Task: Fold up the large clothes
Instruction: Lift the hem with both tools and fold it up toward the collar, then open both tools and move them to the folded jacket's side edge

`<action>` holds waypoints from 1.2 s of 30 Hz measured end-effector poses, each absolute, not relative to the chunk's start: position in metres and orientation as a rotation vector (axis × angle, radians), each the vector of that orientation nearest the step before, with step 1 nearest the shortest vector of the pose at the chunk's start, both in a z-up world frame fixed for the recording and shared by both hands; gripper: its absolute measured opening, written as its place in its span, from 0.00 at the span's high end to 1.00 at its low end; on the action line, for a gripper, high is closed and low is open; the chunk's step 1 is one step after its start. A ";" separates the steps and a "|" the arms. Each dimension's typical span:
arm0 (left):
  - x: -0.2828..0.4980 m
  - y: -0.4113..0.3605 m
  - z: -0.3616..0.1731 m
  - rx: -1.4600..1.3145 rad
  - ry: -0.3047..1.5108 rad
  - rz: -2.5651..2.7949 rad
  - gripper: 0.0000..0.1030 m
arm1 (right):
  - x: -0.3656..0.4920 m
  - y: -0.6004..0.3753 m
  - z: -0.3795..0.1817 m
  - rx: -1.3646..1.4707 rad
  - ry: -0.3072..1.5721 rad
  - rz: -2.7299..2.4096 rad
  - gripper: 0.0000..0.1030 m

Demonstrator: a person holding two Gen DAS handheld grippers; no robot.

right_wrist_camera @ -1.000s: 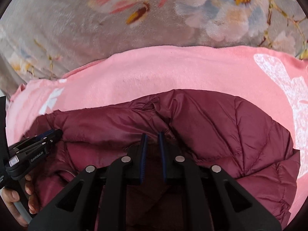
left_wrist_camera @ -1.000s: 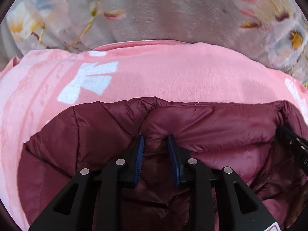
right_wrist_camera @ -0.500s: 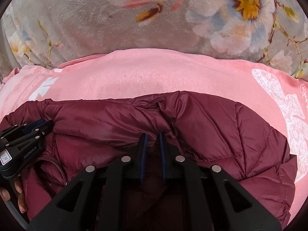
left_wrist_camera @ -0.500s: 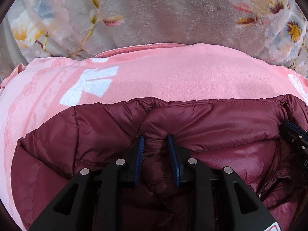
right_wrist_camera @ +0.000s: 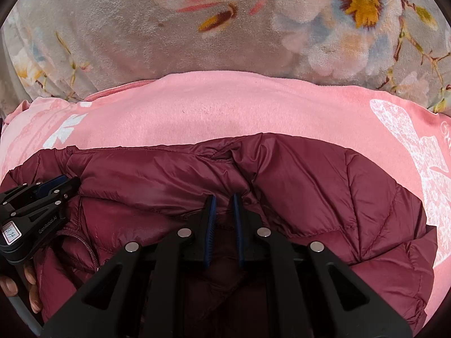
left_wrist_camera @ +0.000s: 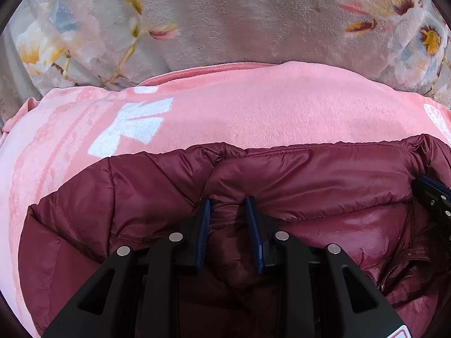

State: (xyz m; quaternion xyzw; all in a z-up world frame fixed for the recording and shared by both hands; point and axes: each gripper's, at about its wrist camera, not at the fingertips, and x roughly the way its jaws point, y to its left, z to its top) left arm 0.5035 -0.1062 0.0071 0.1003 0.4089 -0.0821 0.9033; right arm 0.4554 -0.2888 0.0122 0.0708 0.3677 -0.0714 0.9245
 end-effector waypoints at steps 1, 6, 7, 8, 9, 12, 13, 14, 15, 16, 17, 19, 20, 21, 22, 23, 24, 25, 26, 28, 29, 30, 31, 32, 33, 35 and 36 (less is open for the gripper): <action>0.503 -0.106 0.007 0.207 0.845 -0.170 0.73 | 0.455 -0.289 0.012 0.146 0.754 -0.147 0.90; 0.503 -0.107 0.008 0.212 0.844 -0.168 0.73 | 0.455 -0.289 0.012 0.145 0.753 -0.148 0.89; 0.503 -0.107 0.008 0.213 0.844 -0.169 0.73 | 0.455 -0.289 0.012 0.145 0.753 -0.148 0.89; 0.503 -0.107 0.008 0.213 0.844 -0.168 0.73 | 0.455 -0.288 0.012 0.146 0.753 -0.148 0.89; 0.503 -0.107 0.008 0.213 0.844 -0.168 0.73 | 0.455 -0.288 0.012 0.146 0.753 -0.148 0.89; 0.503 -0.107 0.008 0.214 0.844 -0.167 0.73 | 0.456 -0.289 0.012 0.147 0.753 -0.148 0.89; 0.503 -0.108 0.008 0.215 0.844 -0.167 0.73 | 0.456 -0.289 0.012 0.147 0.752 -0.148 0.89; 0.503 -0.108 0.008 0.218 0.844 -0.165 0.73 | 0.456 -0.288 0.012 0.147 0.752 -0.148 0.89; 0.503 -0.109 0.008 0.220 0.845 -0.164 0.73 | 0.457 -0.289 0.011 0.148 0.753 -0.147 0.89; 0.504 -0.109 0.007 0.226 0.846 -0.162 0.73 | 0.457 -0.288 0.011 0.148 0.753 -0.146 0.89; 0.505 -0.110 0.007 0.232 0.846 -0.161 0.73 | 0.457 -0.288 0.011 0.149 0.753 -0.146 0.89; 0.505 -0.112 0.007 0.246 0.847 -0.157 0.73 | 0.457 -0.287 0.011 0.147 0.753 -0.148 0.89; 0.506 -0.113 0.007 0.252 0.846 -0.155 0.73 | 0.457 -0.288 0.011 0.151 0.752 -0.145 0.89; 0.505 -0.113 0.007 0.258 0.846 -0.151 0.73 | 0.457 -0.290 0.011 0.165 0.749 -0.137 0.89; 0.505 -0.114 0.007 0.265 0.843 -0.146 0.73 | 0.455 -0.292 0.011 0.183 0.741 -0.127 0.89; 0.504 -0.113 0.008 0.268 0.839 -0.140 0.71 | 0.453 -0.294 0.012 0.201 0.731 -0.117 0.88; 0.502 -0.112 0.009 0.268 0.835 -0.133 0.68 | 0.446 -0.298 0.014 0.238 0.716 -0.102 0.88; 0.495 -0.109 0.013 0.264 0.833 -0.114 0.64 | 0.437 -0.302 0.016 0.263 0.716 -0.100 0.88; 0.486 -0.103 0.018 0.256 0.837 -0.080 0.51 | 0.426 -0.304 0.019 0.284 0.717 -0.106 0.88; 0.460 -0.082 0.030 0.165 0.848 -0.097 0.39 | 0.382 -0.306 0.032 0.311 0.698 -0.099 0.73; 0.445 -0.069 0.034 0.115 0.857 -0.140 0.35 | 0.360 -0.306 0.036 0.301 0.688 -0.105 0.65; 0.429 -0.057 0.037 0.081 0.870 -0.170 0.31 | 0.323 -0.307 0.040 0.279 0.673 -0.112 0.53; 0.408 -0.040 0.039 0.062 0.891 -0.188 0.30 | 0.299 -0.309 0.042 0.267 0.667 -0.111 0.49; 0.386 -0.023 0.042 0.053 0.904 -0.203 0.30 | 0.270 -0.312 0.044 0.255 0.664 -0.113 0.49; 0.372 -0.015 0.044 0.049 0.906 -0.211 0.29 | 0.241 -0.317 0.044 0.251 0.667 -0.124 0.47; 0.329 0.018 0.049 0.032 0.914 -0.226 0.27 | 0.182 -0.331 0.042 0.277 0.672 -0.151 0.43; 0.312 0.032 0.050 0.021 0.918 -0.233 0.25 | 0.154 -0.339 0.039 0.311 0.678 -0.162 0.40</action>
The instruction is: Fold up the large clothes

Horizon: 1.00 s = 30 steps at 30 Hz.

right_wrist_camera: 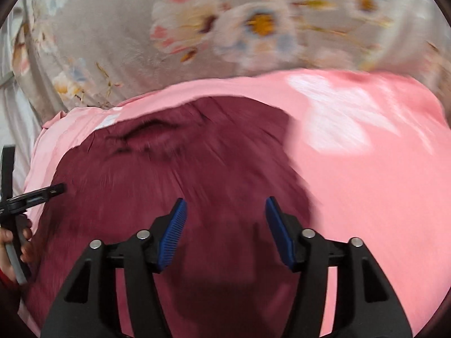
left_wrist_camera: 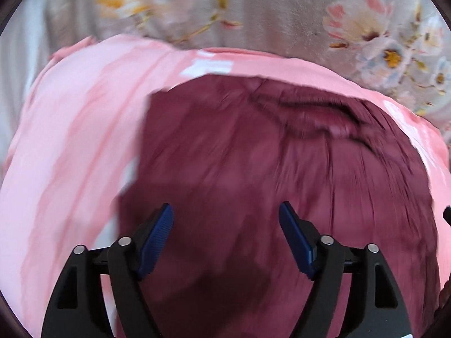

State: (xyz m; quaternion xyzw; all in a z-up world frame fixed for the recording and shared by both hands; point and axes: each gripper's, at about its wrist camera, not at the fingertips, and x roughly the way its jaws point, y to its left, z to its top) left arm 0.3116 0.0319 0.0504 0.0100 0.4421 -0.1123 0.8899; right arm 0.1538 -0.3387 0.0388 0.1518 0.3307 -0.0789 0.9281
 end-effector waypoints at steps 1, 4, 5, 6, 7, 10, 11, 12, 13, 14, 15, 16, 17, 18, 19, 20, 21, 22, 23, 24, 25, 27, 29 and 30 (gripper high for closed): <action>0.290 0.050 0.052 0.008 0.925 -0.241 0.25 | 0.122 -0.347 0.034 0.351 0.688 -0.172 0.39; 0.237 0.093 0.048 -0.033 0.977 -0.228 0.24 | 0.051 -0.357 0.017 0.412 0.736 -0.217 0.37; 0.222 0.106 0.045 -0.046 1.002 -0.215 0.24 | 0.031 -0.357 0.010 0.429 0.755 -0.229 0.37; 0.207 0.117 0.041 -0.059 1.032 -0.206 0.24 | 0.012 -0.357 0.003 0.452 0.767 -0.233 0.37; 0.197 0.125 0.039 -0.072 1.049 -0.201 0.24 | 0.002 -0.355 -0.002 0.468 0.770 -0.234 0.36; 0.168 0.155 0.026 -0.164 1.095 -0.179 0.24 | -0.030 -0.352 -0.018 0.528 0.775 -0.243 0.33; 0.161 0.163 0.022 -0.198 1.097 -0.175 0.24 | -0.037 -0.349 -0.024 0.549 0.776 -0.235 0.33; 0.152 0.167 0.021 -0.221 1.073 -0.184 0.24 | -0.043 -0.343 -0.027 0.553 0.764 -0.233 0.32; 0.147 0.167 0.022 -0.218 1.060 -0.179 0.24 | -0.049 -0.338 -0.026 0.544 0.753 -0.236 0.31; 0.142 0.166 0.023 -0.210 1.055 -0.174 0.24 | -0.050 -0.334 -0.026 0.536 0.748 -0.232 0.31; 0.138 0.164 0.023 -0.201 1.050 -0.169 0.24 | -0.050 -0.329 -0.026 0.535 0.745 -0.220 0.29; 0.133 0.161 0.024 -0.201 1.044 -0.167 0.24 | -0.049 -0.326 -0.026 0.542 0.742 -0.211 0.29; 0.130 0.157 0.024 -0.217 1.043 -0.184 0.24 | -0.047 -0.323 -0.026 0.554 0.738 -0.202 0.29; 0.128 0.154 0.024 -0.233 1.044 -0.201 0.25 | -0.045 -0.321 -0.027 0.577 0.730 -0.184 0.30; 0.127 0.150 0.024 -0.239 1.046 -0.212 0.26 | -0.043 -0.321 -0.028 0.593 0.724 -0.180 0.37; 0.126 0.145 0.025 -0.234 1.042 -0.219 0.36 | -0.042 -0.321 -0.028 0.605 0.723 -0.178 0.43; 0.124 0.142 0.026 -0.228 1.042 -0.224 0.55 | -0.041 -0.321 -0.029 0.622 0.725 -0.176 0.58; 0.122 0.138 0.028 -0.207 1.043 -0.225 0.64 | -0.042 -0.321 -0.030 0.648 0.724 -0.171 0.83; 0.122 0.133 0.031 -0.202 1.038 -0.226 0.84 | -0.044 -0.321 -0.029 0.678 0.714 -0.156 0.87; 0.118 0.133 0.034 -0.197 1.032 -0.222 0.92 | -0.048 -0.321 -0.026 0.692 0.700 -0.148 0.93; 0.114 0.135 0.041 -0.206 1.021 -0.225 0.94 | -0.054 -0.317 -0.019 0.679 0.681 -0.138 0.95; 0.101 0.143 0.055 -0.231 0.990 -0.253 0.96 | -0.072 -0.307 0.000 0.629 0.639 -0.126 0.96; 0.081 0.151 0.075 -0.231 0.953 -0.290 0.97 | -0.092 -0.300 0.020 0.589 0.596 -0.105 0.96; 0.070 0.156 0.085 -0.229 0.939 -0.308 0.97 | -0.106 -0.296 0.032 0.564 0.571 -0.094 0.97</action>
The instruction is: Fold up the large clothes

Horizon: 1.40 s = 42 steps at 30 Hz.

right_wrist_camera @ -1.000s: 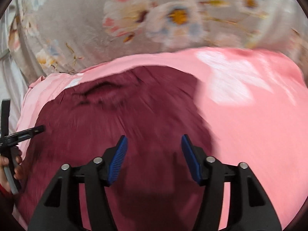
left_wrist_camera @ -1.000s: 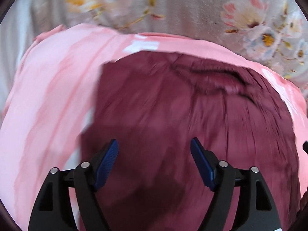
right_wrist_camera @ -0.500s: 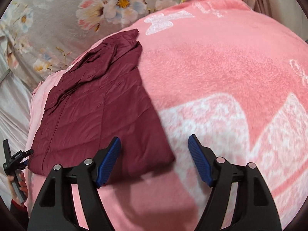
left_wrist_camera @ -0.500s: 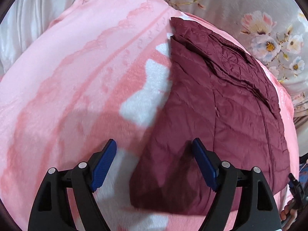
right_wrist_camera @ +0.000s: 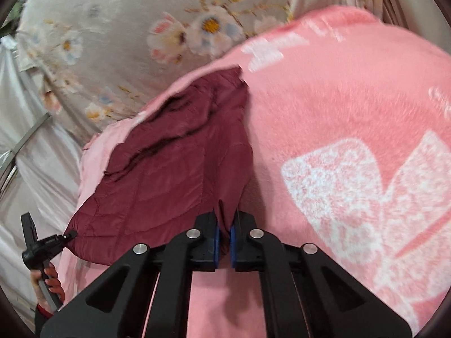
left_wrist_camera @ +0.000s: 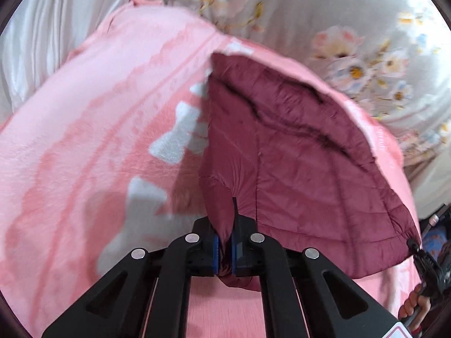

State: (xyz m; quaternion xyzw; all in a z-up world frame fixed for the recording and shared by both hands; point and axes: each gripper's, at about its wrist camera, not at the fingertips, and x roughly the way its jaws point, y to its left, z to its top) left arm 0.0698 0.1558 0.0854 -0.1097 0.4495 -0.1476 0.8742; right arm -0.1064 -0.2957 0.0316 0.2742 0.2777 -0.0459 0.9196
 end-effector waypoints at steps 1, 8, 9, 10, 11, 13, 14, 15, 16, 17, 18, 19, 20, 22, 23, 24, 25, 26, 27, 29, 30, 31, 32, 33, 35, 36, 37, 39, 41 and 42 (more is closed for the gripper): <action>0.054 0.162 0.099 -0.223 0.917 -0.331 0.97 | -0.121 -0.292 0.043 0.541 0.545 -0.085 0.97; -0.025 0.208 0.171 -0.284 0.837 -0.414 0.97 | -0.218 -0.283 0.117 0.484 0.352 -0.046 0.97; -0.030 0.211 0.181 -0.293 0.818 -0.421 0.97 | -0.227 -0.283 0.130 0.488 0.312 -0.035 0.96; -0.035 0.214 0.194 -0.301 0.791 -0.428 0.97 | -0.229 -0.284 0.138 0.495 0.288 -0.030 0.96; -0.038 0.214 0.204 -0.302 0.765 -0.430 0.97 | -0.230 -0.286 0.147 0.507 0.254 -0.021 0.96; -0.035 0.209 0.222 -0.290 0.718 -0.420 0.96 | -0.222 -0.290 0.159 0.515 0.224 -0.015 0.96; -0.029 0.205 0.228 -0.278 0.702 -0.412 0.96 | -0.215 -0.292 0.164 0.515 0.213 -0.016 0.96; -0.019 0.199 0.230 -0.269 0.696 -0.405 0.95 | -0.205 -0.295 0.168 0.516 0.209 -0.019 0.96; -0.009 0.195 0.231 -0.260 0.694 -0.404 0.95 | -0.189 -0.300 0.170 0.518 0.210 -0.031 0.96; 0.005 0.188 0.230 -0.243 0.691 -0.395 0.94 | -0.176 -0.305 0.171 0.523 0.215 -0.040 0.96; 0.021 0.183 0.228 -0.225 0.693 -0.377 0.94 | -0.160 -0.310 0.171 0.536 0.223 -0.046 0.96; 0.044 0.174 0.223 -0.202 0.703 -0.353 0.94 | -0.136 -0.318 0.169 0.553 0.240 -0.065 0.96; 0.061 0.169 0.218 -0.185 0.708 -0.336 0.94 | -0.121 -0.322 0.168 0.556 0.253 -0.082 0.96; 0.102 0.151 0.205 -0.129 0.724 -0.280 0.94 | -0.079 -0.327 0.162 0.535 0.291 -0.132 0.96; 0.122 0.141 0.197 -0.102 0.732 -0.254 0.94 | -0.060 -0.328 0.159 0.521 0.310 -0.158 0.96; 0.141 0.133 0.187 -0.078 0.748 -0.231 0.94 | -0.036 -0.330 0.153 0.511 0.334 -0.185 0.96; 0.160 0.125 0.176 -0.055 0.765 -0.207 0.93 | -0.021 -0.332 0.147 0.511 0.352 -0.198 0.96; 0.173 0.122 0.166 -0.043 0.779 -0.192 0.93 | -0.004 -0.334 0.139 0.516 0.372 -0.213 0.96; 0.194 0.114 0.152 -0.028 0.810 -0.172 0.93 | 0.016 -0.338 0.130 0.521 0.395 -0.231 0.96; 0.220 0.107 0.128 -0.016 0.848 -0.143 0.93 | 0.044 -0.343 0.112 0.516 0.434 -0.254 0.96; 0.227 0.105 0.119 -0.006 0.862 -0.134 0.92 | 0.053 -0.344 0.105 0.515 0.448 -0.263 0.96; 0.239 0.102 0.105 0.005 0.878 -0.116 0.92 | 0.067 -0.346 0.095 0.510 0.468 -0.273 0.96; 0.246 0.100 0.095 0.009 0.890 -0.103 0.90 | 0.078 -0.347 0.087 0.501 0.487 -0.287 0.96; 0.252 0.098 0.085 0.019 0.905 -0.092 0.88 | 0.085 -0.346 0.081 0.491 0.498 -0.297 0.96; 0.265 0.095 0.064 0.030 0.936 -0.074 0.86 | 0.101 -0.346 0.067 0.466 0.529 -0.320 0.96; 0.270 0.094 0.056 0.038 0.944 -0.068 0.85 | 0.106 -0.346 0.061 0.459 0.541 -0.326 0.95; 0.272 0.093 0.050 0.043 0.947 -0.066 0.85 | 0.112 -0.346 0.053 0.452 0.555 -0.334 0.95; 0.276 0.091 0.041 0.046 0.946 -0.066 0.84 | 0.118 -0.347 0.042 0.447 0.576 -0.344 0.95; 0.278 0.090 0.037 0.039 0.935 -0.074 0.83 | 0.123 -0.348 0.033 0.447 0.585 -0.352 0.94; 0.279 0.090 0.035 0.033 0.930 -0.078 0.83 | 0.123 -0.350 0.030 0.455 0.585 -0.351 0.93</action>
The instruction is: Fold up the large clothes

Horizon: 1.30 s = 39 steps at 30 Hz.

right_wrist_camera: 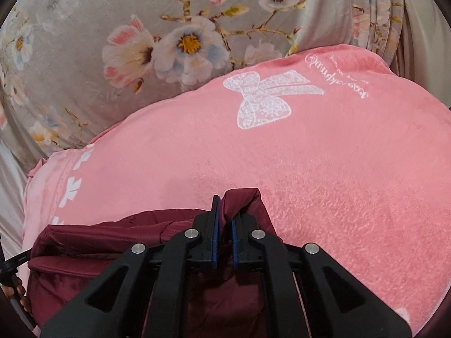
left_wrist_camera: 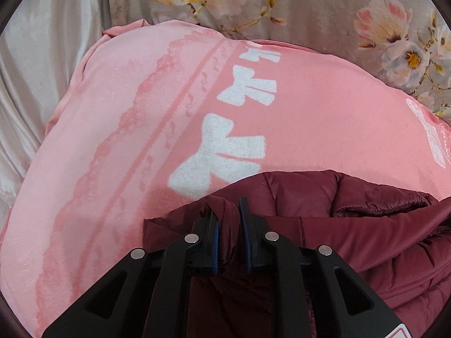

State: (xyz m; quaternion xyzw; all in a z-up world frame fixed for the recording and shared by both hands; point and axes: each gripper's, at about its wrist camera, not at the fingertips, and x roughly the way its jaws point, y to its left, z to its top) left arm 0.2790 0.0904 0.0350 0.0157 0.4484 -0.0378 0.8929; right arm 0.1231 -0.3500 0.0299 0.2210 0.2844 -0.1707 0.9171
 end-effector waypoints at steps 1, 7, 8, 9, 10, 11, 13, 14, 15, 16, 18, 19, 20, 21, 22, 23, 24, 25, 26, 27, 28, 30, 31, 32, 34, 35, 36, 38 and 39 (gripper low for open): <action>0.280 0.090 0.034 0.026 0.927 -0.084 0.83 | 0.122 -0.352 0.029 0.471 0.579 -0.343 0.92; 0.269 0.109 0.060 -0.052 0.853 -0.143 0.81 | 0.081 -0.356 0.061 0.550 0.432 -0.348 0.63; 0.266 0.112 0.067 -0.055 0.835 -0.149 0.80 | 0.073 -0.355 0.069 0.535 0.403 -0.354 0.62; 0.264 0.114 0.074 -0.056 0.823 -0.155 0.77 | 0.069 -0.353 0.074 0.523 0.394 -0.352 0.62; 0.261 0.116 0.081 -0.054 0.818 -0.162 0.76 | 0.064 -0.349 0.081 0.500 0.385 -0.350 0.62; 0.259 0.118 0.088 -0.051 0.805 -0.160 0.64 | 0.062 -0.343 0.087 0.476 0.385 -0.335 0.62; 0.251 0.122 0.106 -0.007 0.715 -0.074 0.27 | 0.066 -0.327 0.094 0.437 0.416 -0.265 0.62; 0.245 0.124 0.114 0.013 0.654 -0.043 0.17 | 0.070 -0.318 0.095 0.419 0.440 -0.225 0.61; 0.239 0.123 0.124 0.053 0.587 -0.027 0.17 | 0.073 -0.309 0.094 0.403 0.460 -0.191 0.61; 0.238 0.122 0.129 0.081 0.579 -0.032 0.17 | 0.081 -0.293 0.094 0.378 0.491 -0.134 0.61; 0.241 0.117 0.135 0.101 0.622 -0.056 0.18 | 0.094 -0.270 0.091 0.348 0.535 -0.073 0.61; 0.242 0.112 0.136 0.099 0.643 -0.078 0.18 | 0.103 -0.253 0.088 0.321 0.564 -0.043 0.61; 0.241 0.106 0.136 0.100 0.663 -0.108 0.19 | 0.112 -0.241 0.086 0.297 0.593 -0.026 0.61; 0.239 0.093 0.136 0.108 0.685 -0.152 0.21 | 0.126 -0.224 0.083 0.261 0.633 -0.009 0.64; 0.237 0.082 0.136 0.119 0.699 -0.180 0.21 | 0.136 -0.214 0.081 0.238 0.662 0.004 0.68; 0.235 0.070 0.135 0.136 0.711 -0.210 0.22 | 0.148 -0.203 0.077 0.214 0.696 0.018 0.71; 0.233 0.051 0.131 0.156 0.728 -0.251 0.22 | 0.159 -0.194 0.073 0.199 0.724 0.019 0.76; 0.232 0.038 0.124 0.166 0.745 -0.276 0.23 | 0.168 -0.189 0.070 0.193 0.746 0.020 0.76; 0.233 0.023 0.115 0.179 0.768 -0.300 0.24 | 0.177 -0.186 0.065 0.191 0.773 0.023 0.76; 0.233 0.012 0.107 0.188 0.786 -0.317 0.26 | 0.187 -0.184 0.059 0.196 0.795 0.019 0.76; 0.236 -0.004 0.095 0.211 0.815 -0.335 0.27 | 0.194 -0.182 0.056 0.193 0.808 0.017 0.76; 0.243 -0.024 0.076 0.237 0.854 -0.336 0.31 | 0.204 -0.181 0.050 0.178 0.829 -0.004 0.76; 0.249 -0.034 0.064 0.239 0.881 -0.346 0.31 | 0.209 -0.182 0.046 0.177 0.843 -0.012 0.76; 0.251 -0.037 0.058 0.238 0.895 -0.344 0.31 | 0.214 -0.184 0.041 0.182 0.858 -0.015 0.76; 0.258 -0.046 0.043 0.246 0.925 -0.333 0.31 | 0.220 -0.190 0.032 0.200 0.872 -0.027 0.76; 0.260 -0.048 0.040 0.247 0.924 -0.325 0.31 | 0.223 -0.193 0.028 0.215 0.879 -0.030 0.77; 0.263 -0.050 0.036 0.248 0.918 -0.313 0.30 | 0.225 -0.195 0.025 0.228 0.879 -0.031 0.78; 0.267 -0.051 0.032 0.230 0.921 -0.305 0.29 | 0.229 -0.201 0.017 0.259 0.883 -0.031 0.79; 0.269 -0.049 0.030 0.218 0.924 -0.302 0.29 | 0.232 -0.202 0.014 0.268 0.885 -0.030 0.80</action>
